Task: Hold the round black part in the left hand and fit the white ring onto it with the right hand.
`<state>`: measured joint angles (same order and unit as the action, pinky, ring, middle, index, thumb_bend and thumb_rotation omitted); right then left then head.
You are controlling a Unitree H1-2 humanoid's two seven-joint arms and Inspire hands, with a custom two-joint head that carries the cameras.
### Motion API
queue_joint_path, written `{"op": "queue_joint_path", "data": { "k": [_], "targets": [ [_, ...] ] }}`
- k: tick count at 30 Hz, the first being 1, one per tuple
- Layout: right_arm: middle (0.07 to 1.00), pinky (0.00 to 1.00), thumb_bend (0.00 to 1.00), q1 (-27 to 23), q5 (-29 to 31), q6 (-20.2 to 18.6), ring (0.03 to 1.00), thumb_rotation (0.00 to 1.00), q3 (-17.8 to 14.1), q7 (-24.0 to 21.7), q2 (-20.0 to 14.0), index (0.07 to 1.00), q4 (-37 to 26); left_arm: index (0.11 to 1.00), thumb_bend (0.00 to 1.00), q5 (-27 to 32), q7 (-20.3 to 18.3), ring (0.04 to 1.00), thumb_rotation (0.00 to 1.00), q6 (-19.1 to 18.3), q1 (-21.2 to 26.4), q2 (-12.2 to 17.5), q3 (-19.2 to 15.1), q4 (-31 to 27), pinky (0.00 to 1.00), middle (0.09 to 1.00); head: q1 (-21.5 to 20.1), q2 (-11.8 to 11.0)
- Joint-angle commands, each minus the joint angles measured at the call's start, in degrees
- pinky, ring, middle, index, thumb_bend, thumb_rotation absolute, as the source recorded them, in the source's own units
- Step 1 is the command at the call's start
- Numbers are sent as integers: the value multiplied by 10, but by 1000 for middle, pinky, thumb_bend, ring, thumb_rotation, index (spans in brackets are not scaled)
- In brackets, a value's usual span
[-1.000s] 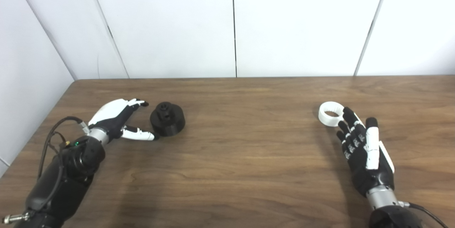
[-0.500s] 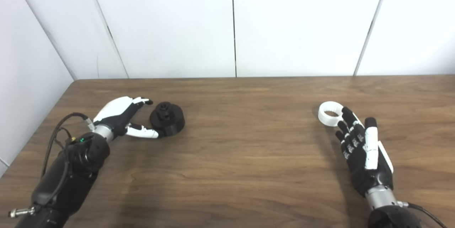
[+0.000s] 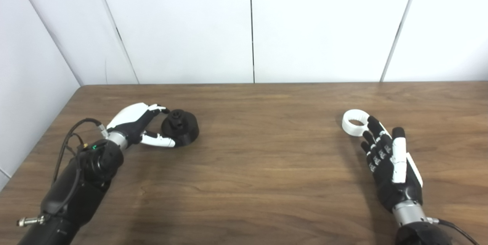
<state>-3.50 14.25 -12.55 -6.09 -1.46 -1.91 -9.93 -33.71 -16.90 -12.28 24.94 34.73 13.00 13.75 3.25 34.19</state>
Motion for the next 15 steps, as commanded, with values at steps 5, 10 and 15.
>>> {"op": "queue_joint_path", "data": {
  "k": [5, 10, 15],
  "targets": [
    [991, 1000, 638, -9, 0, 18, 996, 1000, -3, 2, 5, 929, -27, 867, 1000, -7, 4, 1000, 486, 14, 35, 11, 0, -4, 959, 987, -1, 1],
    [987, 1000, 632, -7, -2, 23, 993, 1000, -2, 2, 5, 927, -27, 877, 1000, -7, 4, 1000, 490, 15, 38, 8, 1, 2, 962, 993, -3, 1],
    [991, 1000, 632, -5, -1, 19, 993, 1000, -3, 6, 7, 932, -31, 875, 1000, -9, 6, 1000, 478, 18, 39, 4, 2, 8, 962, 990, -4, 2]
  ]
}}
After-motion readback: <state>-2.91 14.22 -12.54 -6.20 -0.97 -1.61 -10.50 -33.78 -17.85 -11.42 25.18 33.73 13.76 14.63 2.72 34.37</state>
